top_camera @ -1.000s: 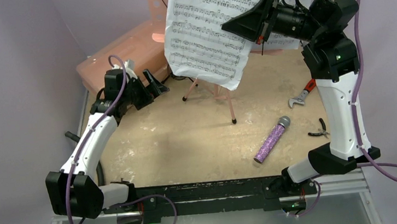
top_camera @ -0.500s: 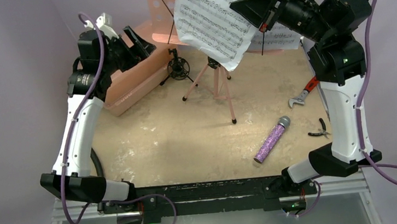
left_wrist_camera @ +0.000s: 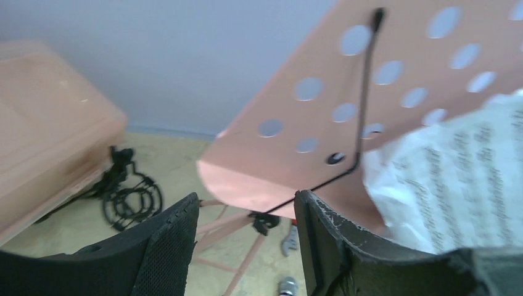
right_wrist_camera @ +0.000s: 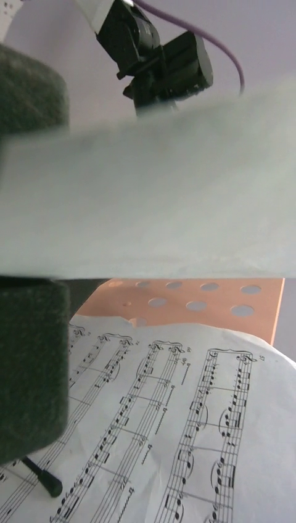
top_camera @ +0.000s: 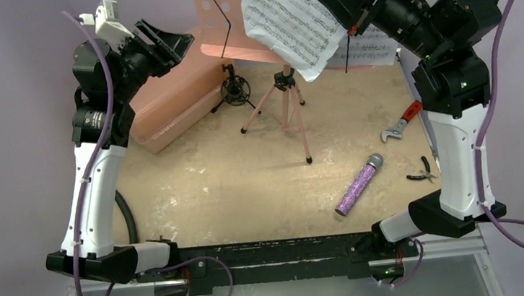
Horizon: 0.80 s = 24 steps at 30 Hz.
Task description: Set up the instrument practice props
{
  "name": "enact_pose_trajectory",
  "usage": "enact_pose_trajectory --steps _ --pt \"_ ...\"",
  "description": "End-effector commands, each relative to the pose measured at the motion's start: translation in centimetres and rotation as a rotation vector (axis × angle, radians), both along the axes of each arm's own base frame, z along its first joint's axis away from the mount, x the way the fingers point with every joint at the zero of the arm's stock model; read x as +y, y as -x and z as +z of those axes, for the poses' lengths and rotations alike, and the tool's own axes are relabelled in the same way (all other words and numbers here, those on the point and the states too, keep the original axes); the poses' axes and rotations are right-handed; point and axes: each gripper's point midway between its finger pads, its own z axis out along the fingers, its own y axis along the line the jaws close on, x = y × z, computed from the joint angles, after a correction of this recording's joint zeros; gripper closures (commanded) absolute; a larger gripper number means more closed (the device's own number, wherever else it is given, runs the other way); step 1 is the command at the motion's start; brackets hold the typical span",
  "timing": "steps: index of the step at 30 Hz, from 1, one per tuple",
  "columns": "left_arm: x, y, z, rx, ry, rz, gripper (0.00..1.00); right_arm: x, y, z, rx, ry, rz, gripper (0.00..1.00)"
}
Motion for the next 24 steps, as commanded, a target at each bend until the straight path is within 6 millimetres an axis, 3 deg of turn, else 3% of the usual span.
enact_pose_trajectory --steps 1,12,24 --pt "-2.6 2.4 6.0 -0.188 0.095 -0.190 0.44 -1.8 1.4 2.5 -0.124 -0.001 -0.096 1.00" --pt "-4.5 3.3 8.9 -0.252 0.197 -0.302 0.47 -1.2 0.9 2.8 -0.151 0.010 -0.072 1.00" --pt "-9.4 1.5 7.1 -0.191 0.213 -0.319 0.51 0.2 -0.1 2.1 -0.149 0.031 -0.007 1.00"
